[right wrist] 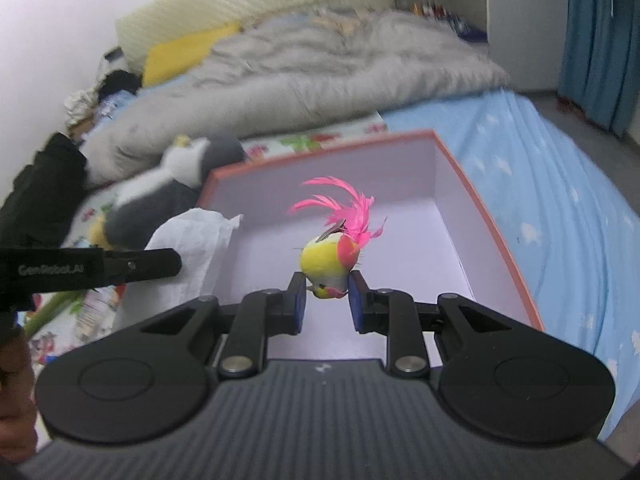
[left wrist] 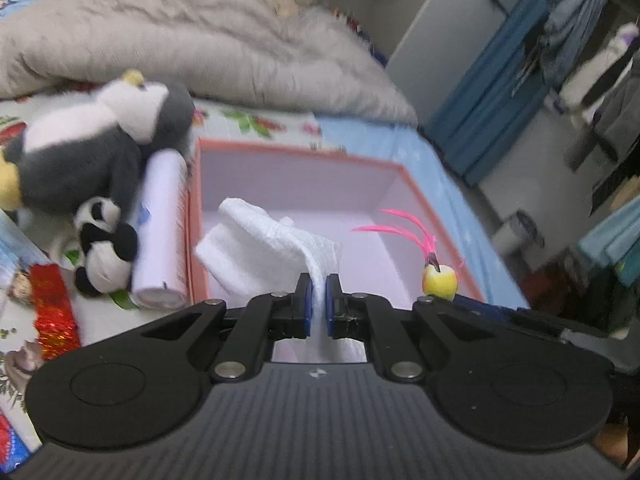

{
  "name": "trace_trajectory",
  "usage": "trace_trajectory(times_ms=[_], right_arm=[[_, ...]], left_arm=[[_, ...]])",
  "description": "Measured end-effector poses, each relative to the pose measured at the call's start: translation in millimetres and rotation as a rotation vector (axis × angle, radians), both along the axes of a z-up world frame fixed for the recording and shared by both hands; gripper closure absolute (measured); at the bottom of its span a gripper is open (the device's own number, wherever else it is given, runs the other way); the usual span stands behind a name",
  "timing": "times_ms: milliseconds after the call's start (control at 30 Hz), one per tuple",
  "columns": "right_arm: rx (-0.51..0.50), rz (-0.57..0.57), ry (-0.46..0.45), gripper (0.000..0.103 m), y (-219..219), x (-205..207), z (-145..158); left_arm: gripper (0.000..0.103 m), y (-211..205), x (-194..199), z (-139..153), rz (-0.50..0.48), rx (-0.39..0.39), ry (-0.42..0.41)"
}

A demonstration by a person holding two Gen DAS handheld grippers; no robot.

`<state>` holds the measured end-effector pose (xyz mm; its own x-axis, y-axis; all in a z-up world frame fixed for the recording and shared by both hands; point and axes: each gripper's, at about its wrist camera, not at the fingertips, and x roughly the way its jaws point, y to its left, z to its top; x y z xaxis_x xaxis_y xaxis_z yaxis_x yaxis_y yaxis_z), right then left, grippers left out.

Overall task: Organize soft objects
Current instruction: 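Open the left tool over the box while the right tool releases the bird inside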

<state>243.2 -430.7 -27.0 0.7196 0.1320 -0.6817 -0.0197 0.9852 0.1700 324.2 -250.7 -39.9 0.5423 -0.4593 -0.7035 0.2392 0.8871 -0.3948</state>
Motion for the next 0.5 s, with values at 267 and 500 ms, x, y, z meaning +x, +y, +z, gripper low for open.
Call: trace_trajectory(times_ms=[267, 500], right_arm=[[0.0, -0.031, 0.146, 0.076, -22, 17, -52], [0.028, -0.071, 0.218, 0.06, -34, 19, -72]], left_arm=[[0.095, -25, 23, -47, -0.041, 0.031, 0.119], [0.05, -23, 21, -48, -0.034, 0.05, 0.135]])
